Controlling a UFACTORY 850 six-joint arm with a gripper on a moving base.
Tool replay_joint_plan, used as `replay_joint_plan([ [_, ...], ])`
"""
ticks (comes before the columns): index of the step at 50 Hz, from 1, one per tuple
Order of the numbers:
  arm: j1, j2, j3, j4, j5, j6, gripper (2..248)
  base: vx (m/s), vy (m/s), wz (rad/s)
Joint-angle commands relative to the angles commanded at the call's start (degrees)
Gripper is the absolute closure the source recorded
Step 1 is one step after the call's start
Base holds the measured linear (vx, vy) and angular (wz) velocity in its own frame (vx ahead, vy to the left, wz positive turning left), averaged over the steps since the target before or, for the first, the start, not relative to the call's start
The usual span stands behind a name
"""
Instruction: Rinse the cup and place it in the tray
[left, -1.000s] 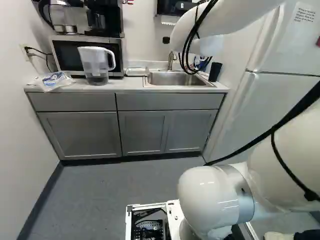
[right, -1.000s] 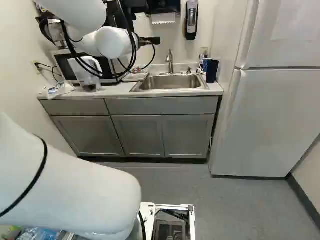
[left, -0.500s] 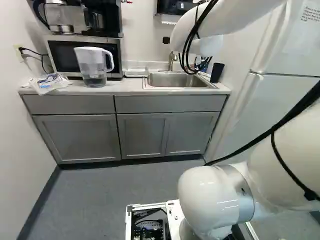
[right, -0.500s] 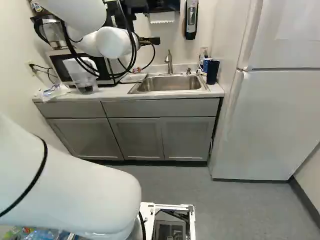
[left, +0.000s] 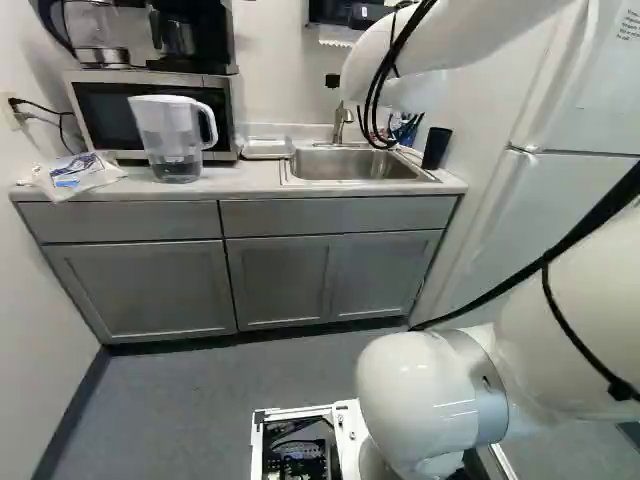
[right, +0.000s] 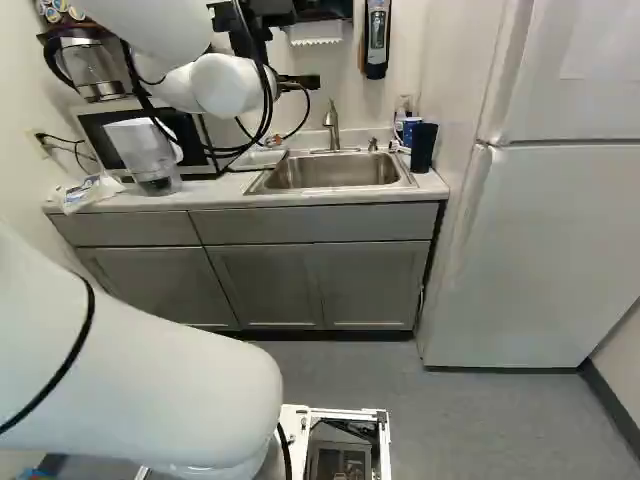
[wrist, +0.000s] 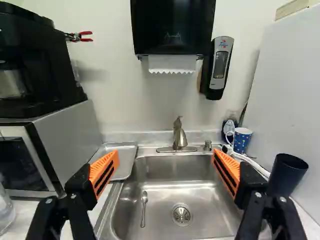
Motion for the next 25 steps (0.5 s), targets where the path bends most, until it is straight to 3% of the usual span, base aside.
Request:
replay_joint_plan([
  [25, 0.00, 0.00, 0.00, 0.00, 0.00, 0.00, 3, 0.124, -0.029, -0.169],
])
